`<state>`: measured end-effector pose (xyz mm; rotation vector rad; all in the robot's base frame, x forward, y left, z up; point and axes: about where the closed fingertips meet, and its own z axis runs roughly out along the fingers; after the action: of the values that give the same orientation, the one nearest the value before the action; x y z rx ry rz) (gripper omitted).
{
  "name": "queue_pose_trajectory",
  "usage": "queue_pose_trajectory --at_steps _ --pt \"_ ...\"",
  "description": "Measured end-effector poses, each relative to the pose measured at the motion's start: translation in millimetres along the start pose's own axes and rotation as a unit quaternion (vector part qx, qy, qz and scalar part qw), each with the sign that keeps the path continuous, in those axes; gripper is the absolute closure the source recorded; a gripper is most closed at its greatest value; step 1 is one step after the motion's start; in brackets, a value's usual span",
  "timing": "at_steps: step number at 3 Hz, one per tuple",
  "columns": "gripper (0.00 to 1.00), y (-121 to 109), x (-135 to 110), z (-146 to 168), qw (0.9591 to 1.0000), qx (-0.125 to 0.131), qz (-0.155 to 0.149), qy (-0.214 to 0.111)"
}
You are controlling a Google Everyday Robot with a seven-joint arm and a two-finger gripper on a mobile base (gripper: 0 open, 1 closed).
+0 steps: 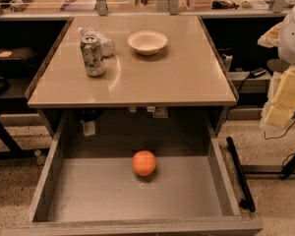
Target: Pick orange from top drawer and place on counter
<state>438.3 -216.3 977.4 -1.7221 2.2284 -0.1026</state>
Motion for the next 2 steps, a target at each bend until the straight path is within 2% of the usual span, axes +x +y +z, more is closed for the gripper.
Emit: queue_pose_trajectory --at_steps 1,2 --pt "0.0 0.3 -1.0 4.7 1.0 0.001 0.003 0.004" --pt "0.0 18.2 -6.6 49.9 0.999 -0.035 0.026 -0.009"
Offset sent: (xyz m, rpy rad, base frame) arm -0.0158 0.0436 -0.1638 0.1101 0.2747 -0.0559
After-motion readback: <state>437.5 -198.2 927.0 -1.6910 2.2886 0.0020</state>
